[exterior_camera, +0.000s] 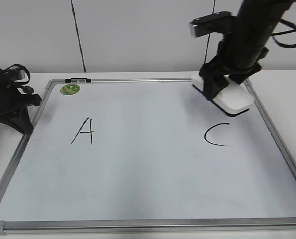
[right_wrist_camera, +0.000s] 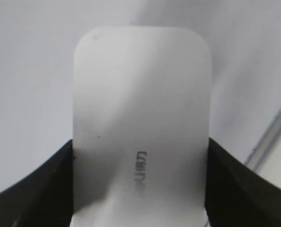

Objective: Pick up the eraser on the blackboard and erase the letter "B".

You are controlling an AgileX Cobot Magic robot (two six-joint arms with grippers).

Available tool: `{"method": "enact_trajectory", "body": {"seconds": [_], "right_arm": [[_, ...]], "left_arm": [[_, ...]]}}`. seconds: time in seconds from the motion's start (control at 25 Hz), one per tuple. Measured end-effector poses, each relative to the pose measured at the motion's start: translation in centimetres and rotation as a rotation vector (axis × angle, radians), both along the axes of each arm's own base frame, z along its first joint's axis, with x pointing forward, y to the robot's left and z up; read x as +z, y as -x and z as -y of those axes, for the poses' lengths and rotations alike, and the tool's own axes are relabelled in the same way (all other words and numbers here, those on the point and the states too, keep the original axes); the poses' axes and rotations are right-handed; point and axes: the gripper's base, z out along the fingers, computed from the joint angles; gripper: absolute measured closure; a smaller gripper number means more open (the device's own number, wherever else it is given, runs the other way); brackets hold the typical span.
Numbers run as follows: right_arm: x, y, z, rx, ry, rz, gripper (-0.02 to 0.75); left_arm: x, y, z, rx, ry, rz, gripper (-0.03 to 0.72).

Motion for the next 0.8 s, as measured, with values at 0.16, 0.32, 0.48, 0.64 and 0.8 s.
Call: {"method": "enact_trajectory", "body": {"seconds": [0.16, 0.32, 0.48, 0.64, 0.8], "right_arm": [[0.7, -0.4, 5.0, -0.194, 0.01, 0.009, 0.216], [-0.5, -0.2, 8.0, -0.318, 0.026, -0.019, 0.216], [-2.5, 0.0, 8.9, -0.41, 0.003, -0.019, 0.216], [-3.8, -0.1, 9.4, -0.458, -0.023, 0.023, 0.216], [-5.1, -0.8, 9.6, -0.471, -0.023, 0.024, 0.216]], "left_arm": [[0.0, 0.0, 0.0, 0.0, 0.0, 0.0, 0.666], [0.0, 0.0, 0.0, 0.0, 0.0, 0.0, 0.666], [0.0, 0.0, 0.0, 0.001, 0.001, 0.0, 0.666], [0.0, 0.0, 0.0, 0.002, 0.003, 0.0, 0.666], [0.0, 0.0, 0.0, 0.002, 0.003, 0.0, 0.666]]}}
